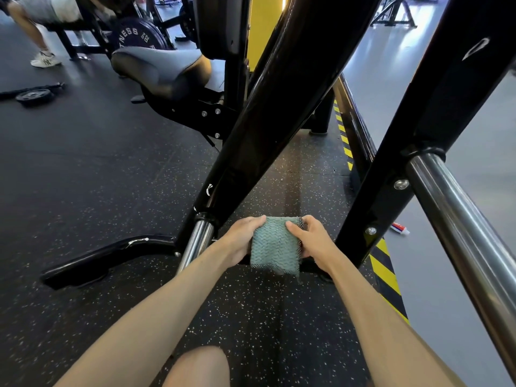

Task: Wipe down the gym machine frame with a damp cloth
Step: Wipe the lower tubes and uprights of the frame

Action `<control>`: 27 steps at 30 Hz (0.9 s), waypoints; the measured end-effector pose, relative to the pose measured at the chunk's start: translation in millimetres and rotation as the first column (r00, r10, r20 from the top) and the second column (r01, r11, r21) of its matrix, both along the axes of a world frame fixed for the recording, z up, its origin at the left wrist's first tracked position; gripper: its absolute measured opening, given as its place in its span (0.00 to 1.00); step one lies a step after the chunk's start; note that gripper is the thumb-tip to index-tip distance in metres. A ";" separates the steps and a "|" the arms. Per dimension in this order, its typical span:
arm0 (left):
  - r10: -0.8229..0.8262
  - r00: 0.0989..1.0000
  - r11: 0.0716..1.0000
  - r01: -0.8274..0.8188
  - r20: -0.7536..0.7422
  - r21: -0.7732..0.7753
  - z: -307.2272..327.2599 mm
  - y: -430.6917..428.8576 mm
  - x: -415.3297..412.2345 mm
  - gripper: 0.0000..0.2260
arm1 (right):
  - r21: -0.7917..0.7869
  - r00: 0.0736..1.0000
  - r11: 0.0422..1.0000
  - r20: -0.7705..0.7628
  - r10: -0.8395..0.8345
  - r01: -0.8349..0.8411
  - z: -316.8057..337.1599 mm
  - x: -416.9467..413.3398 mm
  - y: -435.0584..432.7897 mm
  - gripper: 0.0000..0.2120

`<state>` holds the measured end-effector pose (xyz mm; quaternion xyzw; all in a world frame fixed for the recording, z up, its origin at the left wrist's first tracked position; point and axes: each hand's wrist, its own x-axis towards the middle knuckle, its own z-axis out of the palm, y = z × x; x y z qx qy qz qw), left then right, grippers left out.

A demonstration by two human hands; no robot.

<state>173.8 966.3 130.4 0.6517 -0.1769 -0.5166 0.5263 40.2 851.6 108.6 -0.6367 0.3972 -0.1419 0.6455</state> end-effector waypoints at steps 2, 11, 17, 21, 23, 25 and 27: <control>-0.063 0.998 0.998 0.063 -0.004 0.025 -4.5 1.6 1.2 0.20 | -0.098 0.997 0.993 -0.030 -0.074 0.070 -5.5 1.1 -2.4 0.11; -0.284 0.850 0.957 0.222 0.444 0.187 -14.0 3.6 3.0 0.31 | -0.284 0.941 0.923 -0.287 0.178 -0.261 -3.5 1.8 -1.8 0.25; -0.200 0.512 0.979 0.134 0.835 0.152 -1.1 7.5 1.3 0.09 | -0.498 0.962 0.855 -0.273 0.008 -0.148 11.6 14.2 9.7 0.08; 0.050 0.740 0.989 0.056 0.671 -0.135 38.4 21.5 4.2 0.05 | -0.259 0.989 0.955 0.008 0.150 -0.143 47.3 11.0 8.0 0.06; 0.314 0.772 0.927 -0.124 0.552 -0.354 63.4 24.0 0.2 0.05 | -0.170 0.981 0.979 0.135 0.139 -0.115 68.9 18.7 5.7 0.13; 0.565 0.644 0.808 -0.303 0.515 -0.506 90.2 24.3 -1.9 0.04 | -0.151 0.977 0.988 0.212 0.010 0.022 88.3 31.5 0.7 0.21; 0.759 0.453 0.647 -0.443 0.467 -0.621 123.8 20.3 3.7 0.05 | -0.122 0.949 0.984 0.303 -0.086 0.128 109.0 44.8 -5.7 0.30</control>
